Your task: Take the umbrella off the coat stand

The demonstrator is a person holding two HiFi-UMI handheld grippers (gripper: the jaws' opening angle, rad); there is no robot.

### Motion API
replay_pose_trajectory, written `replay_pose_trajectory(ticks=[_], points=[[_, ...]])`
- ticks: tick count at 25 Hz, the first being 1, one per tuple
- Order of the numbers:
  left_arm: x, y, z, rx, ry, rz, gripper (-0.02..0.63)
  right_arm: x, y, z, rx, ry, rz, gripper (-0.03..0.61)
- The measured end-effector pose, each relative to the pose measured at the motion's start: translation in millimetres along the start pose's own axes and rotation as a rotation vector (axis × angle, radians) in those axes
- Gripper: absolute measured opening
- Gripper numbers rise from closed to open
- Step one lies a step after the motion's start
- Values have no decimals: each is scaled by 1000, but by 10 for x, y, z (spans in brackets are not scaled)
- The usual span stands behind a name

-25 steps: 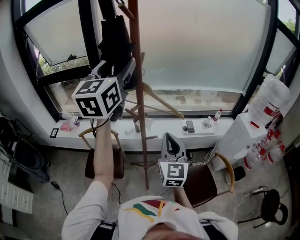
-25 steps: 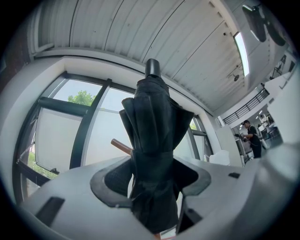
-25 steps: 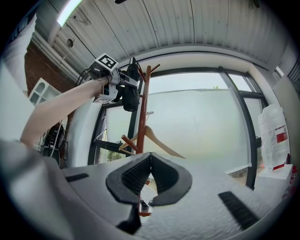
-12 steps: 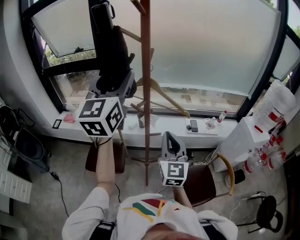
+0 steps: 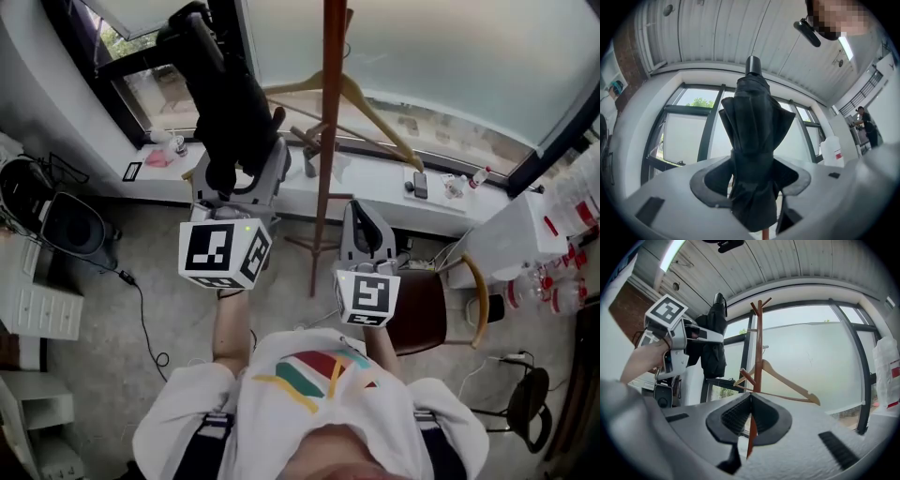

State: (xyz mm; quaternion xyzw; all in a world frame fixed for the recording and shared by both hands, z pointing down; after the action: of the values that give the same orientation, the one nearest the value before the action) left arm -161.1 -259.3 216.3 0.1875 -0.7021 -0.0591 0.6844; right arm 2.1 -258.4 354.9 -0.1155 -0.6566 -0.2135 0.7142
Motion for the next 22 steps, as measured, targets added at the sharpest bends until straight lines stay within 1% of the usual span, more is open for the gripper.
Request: replay_pose_trajectory(ticks=[3, 5, 7, 10, 13, 15, 19, 22], points=[[165, 129, 17, -25, 49, 14, 258, 25, -38, 24, -10, 0, 7, 0], [265, 206, 32, -47, 58, 12, 258, 38, -65, 34, -14, -2, 7, 0], [327, 309, 22, -72, 49, 9, 258, 65, -72, 55, -20, -3, 14, 0], [387, 445, -23, -104, 10, -4, 258, 93, -79, 77, -28, -4, 26, 0], [456, 544, -82, -103, -23, -12, 258, 104, -68, 95, -34, 1, 30, 0], [533, 604, -123, -94, -30, -5, 258, 108, -58, 107, -37, 6, 30, 0], [767, 726, -210, -99, -12, 36, 258, 127, -36, 100, -37, 13, 35, 0], [943, 819, -264, -83, 18, 62, 258, 147, -15, 113, -36, 17, 41, 0]])
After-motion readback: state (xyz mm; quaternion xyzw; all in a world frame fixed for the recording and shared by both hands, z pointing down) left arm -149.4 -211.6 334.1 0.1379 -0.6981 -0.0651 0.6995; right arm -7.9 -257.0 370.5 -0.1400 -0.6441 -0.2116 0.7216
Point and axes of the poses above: the fingertips, and each gripper's own axes: y backward along the fingers, z to its left, x out of its underside, the point moved 3 cm from there along y, backward along the fingers, and after that the axes turned 1 degree about -z, right-handed, at the moved point
